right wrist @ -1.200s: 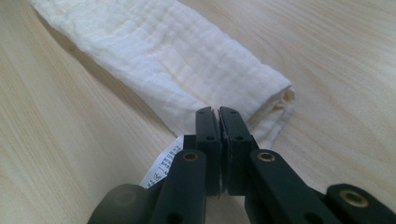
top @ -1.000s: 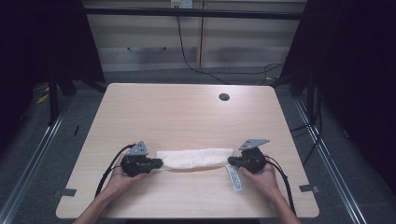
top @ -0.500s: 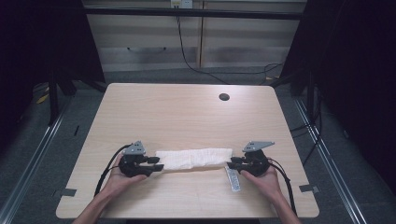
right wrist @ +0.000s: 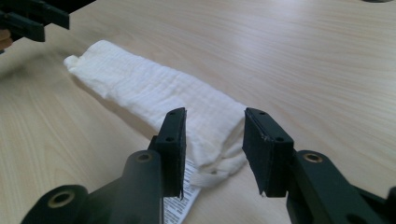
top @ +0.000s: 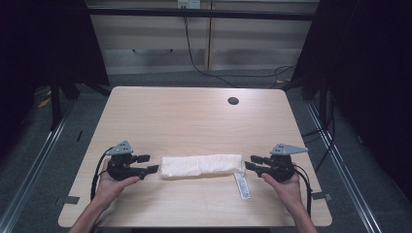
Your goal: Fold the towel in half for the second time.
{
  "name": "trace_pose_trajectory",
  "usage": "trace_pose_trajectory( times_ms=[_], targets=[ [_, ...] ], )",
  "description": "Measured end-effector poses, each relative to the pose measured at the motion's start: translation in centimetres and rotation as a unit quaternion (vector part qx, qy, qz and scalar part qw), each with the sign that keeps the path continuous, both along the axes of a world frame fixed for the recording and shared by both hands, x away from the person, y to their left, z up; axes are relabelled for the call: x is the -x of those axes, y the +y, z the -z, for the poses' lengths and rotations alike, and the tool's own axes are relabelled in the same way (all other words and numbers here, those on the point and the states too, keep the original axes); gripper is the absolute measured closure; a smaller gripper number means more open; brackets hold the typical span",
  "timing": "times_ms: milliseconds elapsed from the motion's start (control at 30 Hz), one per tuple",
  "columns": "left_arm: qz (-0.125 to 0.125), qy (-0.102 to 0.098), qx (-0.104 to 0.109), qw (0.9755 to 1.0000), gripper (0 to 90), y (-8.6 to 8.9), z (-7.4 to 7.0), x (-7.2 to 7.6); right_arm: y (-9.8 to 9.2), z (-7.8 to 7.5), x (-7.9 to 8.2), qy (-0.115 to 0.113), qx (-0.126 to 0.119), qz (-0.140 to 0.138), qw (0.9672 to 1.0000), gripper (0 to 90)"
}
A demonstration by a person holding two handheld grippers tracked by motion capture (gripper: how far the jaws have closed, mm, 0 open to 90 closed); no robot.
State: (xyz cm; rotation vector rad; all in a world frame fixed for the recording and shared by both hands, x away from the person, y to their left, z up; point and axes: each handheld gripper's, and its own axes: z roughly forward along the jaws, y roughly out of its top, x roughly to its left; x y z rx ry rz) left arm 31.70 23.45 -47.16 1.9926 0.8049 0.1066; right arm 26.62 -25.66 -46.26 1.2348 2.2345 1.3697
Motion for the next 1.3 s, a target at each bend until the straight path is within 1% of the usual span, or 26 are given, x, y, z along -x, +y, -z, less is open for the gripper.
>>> trace_pose_trajectory(
  times_ms=[67, 200, 267, 333, 400, 533, 600, 633, 667, 700, 733, 767, 800, 833, 867, 900, 933, 967, 1000, 1067, 1100, 1133, 1167, 1200, 1233, 1300],
  targets=[
    [-0.015, 0.0, 0.001, 0.9999, 36.9, 0.5, -0.2, 0.3, -0.6, -0.1, 0.3, -0.001, 0.0, 0.013, 0.9999, 57.8],
    [-0.028, 0.002, -0.007, 0.9996, 35.5, 1.6, -0.3, 0.8, -1.5, -0.3, 1.1, -0.001, 0.006, 0.024, 0.9997, 56.5],
    [-0.036, 0.003, -0.006, 0.9993, 34.3, 2.3, -0.4, 1.0, -2.2, -0.3, 1.6, -0.002, 0.004, 0.034, 0.9994, 56.4],
    [-0.05, 0.002, -0.007, 0.9987, 33.4, 2.8, -0.6, 1.3, -2.8, -0.3, 2.0, -0.005, 0.007, 0.042, 0.9991, 56.2],
    [-0.059, -0.002, -0.009, 0.9982, 32.1, 3.4, -0.8, 1.7, -3.3, -0.2, 2.6, -0.002, 0.008, 0.049, 0.9988, 56.1],
    [-0.08, -0.007, -0.009, 0.9967, 30.0, 4.7, -0.5, 2.3, -4.5, 0.1, 3.6, -0.005, 0.012, 0.064, 0.9978, 55.3],
    [-0.097, -0.004, -0.018, 0.9951, 28.1, 5.4, -0.1, 2.4, -5.0, 0.2, 4.1, -0.006, 0.012, 0.077, 0.9969, 54.8],
    [-0.107, 0.005, -0.009, 0.9942, 26.5, 5.8, 0.1, 2.5, -5.3, 0.3, 4.3, -0.007, 0.01, 0.081, 0.9966, 54.6],
    [-0.126, 0.007, -0.012, 0.9919, 25.4, 6.0, 0.2, 2.6, -5.5, 0.4, 4.5, -0.009, 0.01, 0.089, 0.996, 53.8],
    [-0.136, -0.003, -0.024, 0.9904, 23.8, 6.3, 0.2, 2.8, -5.7, 0.5, 4.7, -0.012, 0.008, 0.096, 0.9953, 53.3],
    [-0.138, -0.01, -0.016, 0.9903, 21.5, 6.6, 0.3, 3.0, -5.8, 0.6, 5.0, -0.011, 0.006, 0.098, 0.9951, 53.2],
    [-0.143, -0.009, -0.003, 0.9896, 20.9, 6.9, 0.4, 3.1, -6.0, 0.6, 5.2, -0.014, 0.006, 0.099, 0.995, 53.3],
    [-0.143, -0.012, -0.007, 0.9896, 19.9, 7.2, 0.6, 3.2, -6.1, 0.6, 5.4, -0.016, 0.01, 0.102, 0.9946, 53.2],
    [-0.151, -0.01, -0.013, 0.9884, 16.7, 7.5, 1.0, 3.3, -6.3, 0.5, 5.5, -0.019, 0.008, 0.107, 0.9941, 53.0],
    [-0.168, 0.003, -0.003, 0.9858, 15.9, 7.7, 1.2, 3.5, -6.4, 0.5, 5.7, -0.023, 0.005, 0.112, 0.9934, 52.9],
    [-0.171, 0.016, 0.009, 0.9851, 17.8, 8.0, 1.3, 3.6, -6.6, 0.5, 5.9, -0.025, 0.002, 0.116, 0.9929, 52.8],
    [-0.165, 0.015, 0.017, 0.986, 17.8, 8.2, 1.4, 3.8, -6.7, 0.6, 6.0, -0.025, 0.001, 0.12, 0.9924, 52.8],
    [-0.157, 0.0, 0.022, 0.9873, 16.3, 8.4, 1.4, 3.9, -6.8, 0.8, 6.0, -0.024, 0.002, 0.125, 0.9919, 52.7],
    [-0.157, -0.003, 0.027, 0.9873, 15.6, 8.4, 1.4, 4.0, -6.9, 0.9, 6.0, -0.023, 0.003, 0.129, 0.9914, 52.4],
    [-0.148, -0.003, 0.025, 0.9887, 15.8, 8.7, 1.7, 3.9, -7.0, 1.2, 5.9, -0.02, 0.006, 0.135, 0.9906, 50.9],
    [-0.146, -0.002, 0.021, 0.989, 15.8, 8.6, 2.0, 3.9, -7.0, 1.4, 5.9, -0.02, 0.006, 0.139, 0.9901, 50.3],
    [-0.149, 0.001, 0.012, 0.9887, 15.9, 8.6, 2.2, 3.8, -7.0, 1.4, 5.8, -0.018, 0.005, 0.137, 0.9904, 49.7],
    [-0.145, 0.003, 0.01, 0.9893, 15.9, 8.5, 2.3, 3.8, -7.0, 1.4, 5.8, -0.018, 0.005, 0.137, 0.9904, 48.6],
    [-0.133, 0.001, 0.007, 0.9911, 15.9, 8.4, 2.3, 3.7, -7.0, 1.5, 5.7, -0.018, 0.003, 0.138, 0.9903, 47.3],
    [-0.127, -0.005, 0.002, 0.9919, 16.0, 8.2, 2.3, 3.7, -7.0, 1.5, 5.7, -0.019, 0.001, 0.138, 0.9903, 46.7],
    [-0.121, -0.01, -0.006, 0.9926, 15.9, 8.0, 2.4, 3.7, -6.9, 1.5, 5.5, -0.019, 0.0, 0.136, 0.9906, 44.5]
  ],
)
